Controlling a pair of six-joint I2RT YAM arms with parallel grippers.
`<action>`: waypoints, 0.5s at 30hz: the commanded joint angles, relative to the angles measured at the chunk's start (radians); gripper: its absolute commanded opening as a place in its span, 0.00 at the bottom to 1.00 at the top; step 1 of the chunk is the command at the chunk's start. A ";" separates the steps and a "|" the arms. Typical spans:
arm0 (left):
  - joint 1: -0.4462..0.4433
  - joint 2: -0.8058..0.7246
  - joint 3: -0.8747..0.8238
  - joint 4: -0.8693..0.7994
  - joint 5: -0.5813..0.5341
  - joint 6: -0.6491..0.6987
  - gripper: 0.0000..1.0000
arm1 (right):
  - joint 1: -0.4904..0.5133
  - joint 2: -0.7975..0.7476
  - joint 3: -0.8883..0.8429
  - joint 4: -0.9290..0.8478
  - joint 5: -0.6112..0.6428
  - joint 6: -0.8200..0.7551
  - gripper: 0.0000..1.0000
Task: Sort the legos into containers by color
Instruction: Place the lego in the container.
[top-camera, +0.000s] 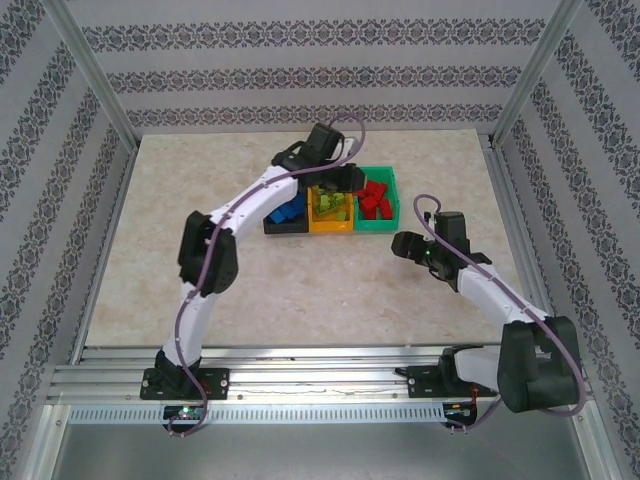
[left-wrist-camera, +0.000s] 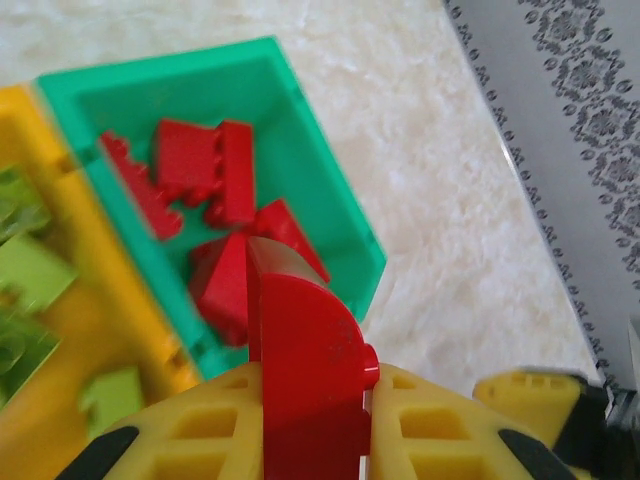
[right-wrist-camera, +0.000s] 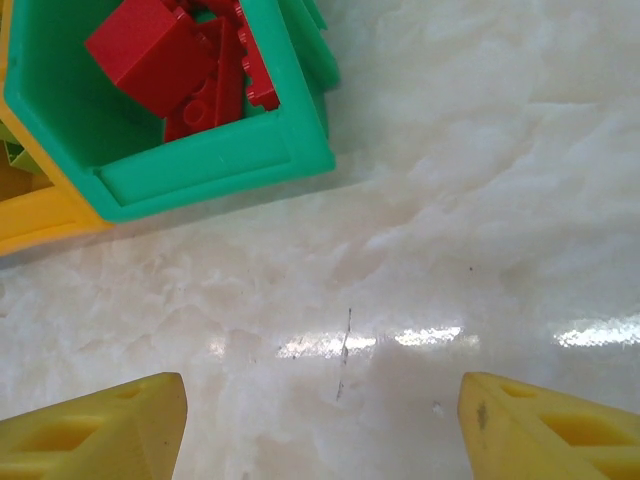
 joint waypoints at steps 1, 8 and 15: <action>-0.023 0.130 0.210 -0.101 0.022 -0.018 0.19 | -0.013 -0.049 -0.033 -0.028 -0.025 0.008 0.72; -0.026 0.294 0.469 -0.167 -0.001 -0.042 0.56 | -0.018 -0.119 -0.063 -0.063 -0.020 0.008 0.72; -0.026 0.037 0.101 -0.052 -0.082 0.034 0.64 | -0.019 -0.133 -0.053 -0.052 0.034 -0.006 0.76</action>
